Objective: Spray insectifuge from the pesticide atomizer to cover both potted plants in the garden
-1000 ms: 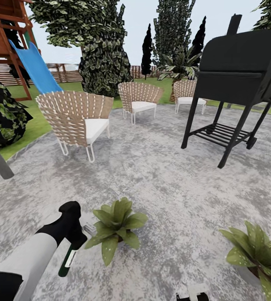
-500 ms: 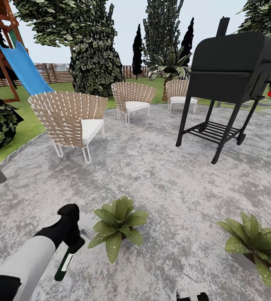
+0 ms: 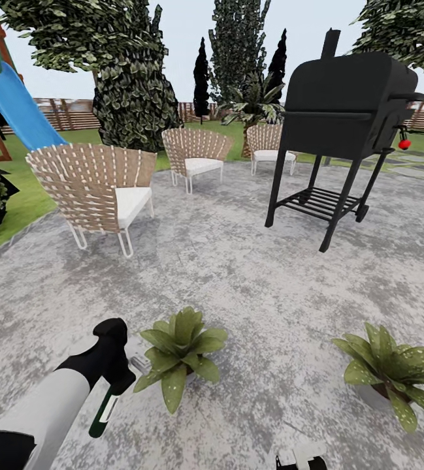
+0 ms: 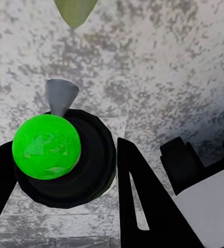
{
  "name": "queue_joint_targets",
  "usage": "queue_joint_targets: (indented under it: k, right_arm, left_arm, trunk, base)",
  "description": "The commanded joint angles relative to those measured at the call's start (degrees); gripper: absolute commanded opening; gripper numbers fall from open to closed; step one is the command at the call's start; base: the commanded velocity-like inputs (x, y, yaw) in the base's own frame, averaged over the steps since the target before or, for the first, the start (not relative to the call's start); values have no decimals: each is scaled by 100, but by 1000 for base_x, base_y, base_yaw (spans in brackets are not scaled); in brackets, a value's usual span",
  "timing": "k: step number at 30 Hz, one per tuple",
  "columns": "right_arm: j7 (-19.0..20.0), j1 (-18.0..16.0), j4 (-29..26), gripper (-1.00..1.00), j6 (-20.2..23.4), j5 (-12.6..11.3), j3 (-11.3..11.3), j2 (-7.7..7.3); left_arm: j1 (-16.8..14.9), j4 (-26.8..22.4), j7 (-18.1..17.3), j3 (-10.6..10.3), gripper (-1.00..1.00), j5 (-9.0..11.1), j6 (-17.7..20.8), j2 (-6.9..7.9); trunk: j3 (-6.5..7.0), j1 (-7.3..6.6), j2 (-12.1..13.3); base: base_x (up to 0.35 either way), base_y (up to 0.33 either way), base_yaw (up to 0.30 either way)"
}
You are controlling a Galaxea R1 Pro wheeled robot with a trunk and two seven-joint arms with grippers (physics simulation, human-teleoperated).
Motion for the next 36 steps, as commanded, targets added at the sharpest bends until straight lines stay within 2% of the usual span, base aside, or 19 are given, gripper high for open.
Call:
queue_joint_targets:
  k: [1, 6, 13, 20, 26, 30, 32, 36]
  right_arm:
    - [-60, -4, 7, 100, -1, 39, 43, 1]
    - [-60, -4, 6, 100, 1, 37, 35, 1]
    - [-60, -4, 7, 100, 1, 37, 35, 0]
    - [-60, -4, -2, 100, 1, 31, 34, 1]
    - [-60, -4, -2, 100, 1, 33, 34, -2]
    - [-60, -4, -2, 100, 1, 29, 27, -7]
    - [-60, -4, -2, 100, 1, 33, 26, -7]
    - [-60, -4, -2, 100, 1, 33, 27, -7]
  left_arm:
    - [-43, -7, -56, -25, -100, -23, 29, 68]
    - [-4, -9, -57, -35, -100, -41, 31, 5]
    - [-44, -7, -57, -22, -100, -34, 44, 2]
    - [-37, -7, -58, -12, -100, -11, 43, -7]
    - [-18, -6, -64, -25, -100, -7, 20, 72]
    - [-27, -6, -66, -36, -100, -10, 11, 42]
    - [-60, -6, -71, -31, -100, -9, -12, 74]
    - [-8, 56, -103, -44, -100, -14, -25, 20]
  trunk:
    - [-5, -1, -2]
    - [-5, -1, -2]
    - [-5, -1, -2]
    - [-5, -1, -2]
    - [-5, -1, -2]
    - [-5, -1, -2]
    - [-5, -1, -2]
    - [-5, -1, -2]
  base:
    - [0, 0, 0]
    - [-39, 110, -113]
    - [-112, 276, -263]
    - [78, 307, -76]
    - [32, 34, -254]
    - [1, 1, -262]
    - [-62, 58, -263]
    - [-101, 238, -263]
